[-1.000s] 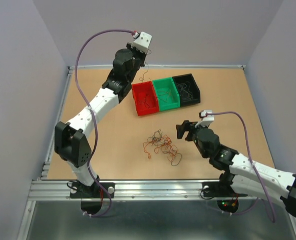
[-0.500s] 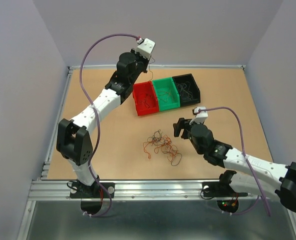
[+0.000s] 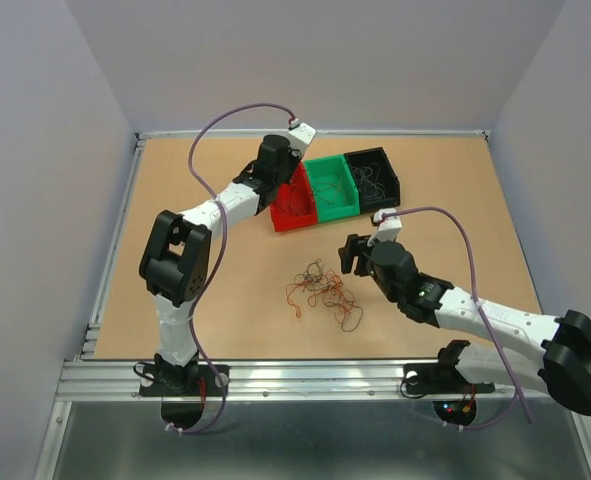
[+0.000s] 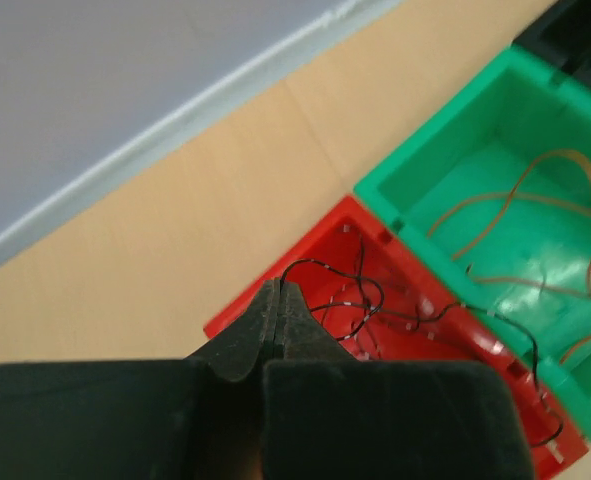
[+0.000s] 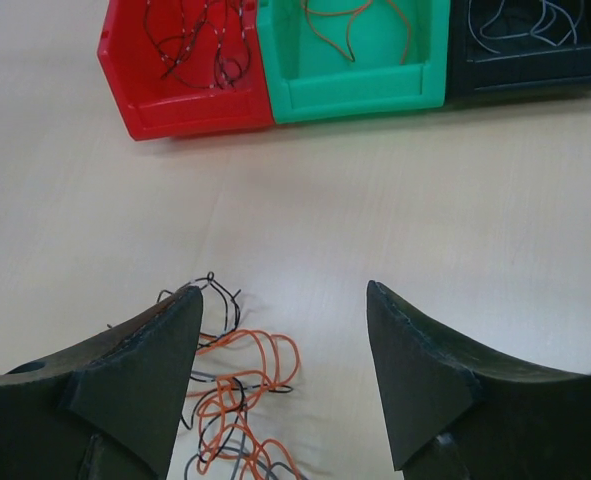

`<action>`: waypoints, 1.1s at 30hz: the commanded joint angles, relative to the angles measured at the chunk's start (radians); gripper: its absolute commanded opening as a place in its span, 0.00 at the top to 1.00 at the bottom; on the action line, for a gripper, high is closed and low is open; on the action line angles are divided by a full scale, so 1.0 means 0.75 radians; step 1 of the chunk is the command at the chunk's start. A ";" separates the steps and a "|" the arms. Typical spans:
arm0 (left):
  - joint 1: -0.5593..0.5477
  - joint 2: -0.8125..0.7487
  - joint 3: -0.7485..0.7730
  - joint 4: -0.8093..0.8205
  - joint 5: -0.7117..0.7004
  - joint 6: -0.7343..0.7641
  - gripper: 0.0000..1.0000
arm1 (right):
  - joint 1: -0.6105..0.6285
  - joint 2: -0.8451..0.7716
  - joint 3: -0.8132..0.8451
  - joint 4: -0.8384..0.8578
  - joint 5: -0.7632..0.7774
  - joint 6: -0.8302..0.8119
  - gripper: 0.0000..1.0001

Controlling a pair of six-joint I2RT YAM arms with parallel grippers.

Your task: Untangle the cables

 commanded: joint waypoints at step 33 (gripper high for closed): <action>0.005 -0.135 -0.270 0.170 -0.198 -0.004 1.00 | -0.299 0.888 0.748 0.332 -0.662 -0.120 0.49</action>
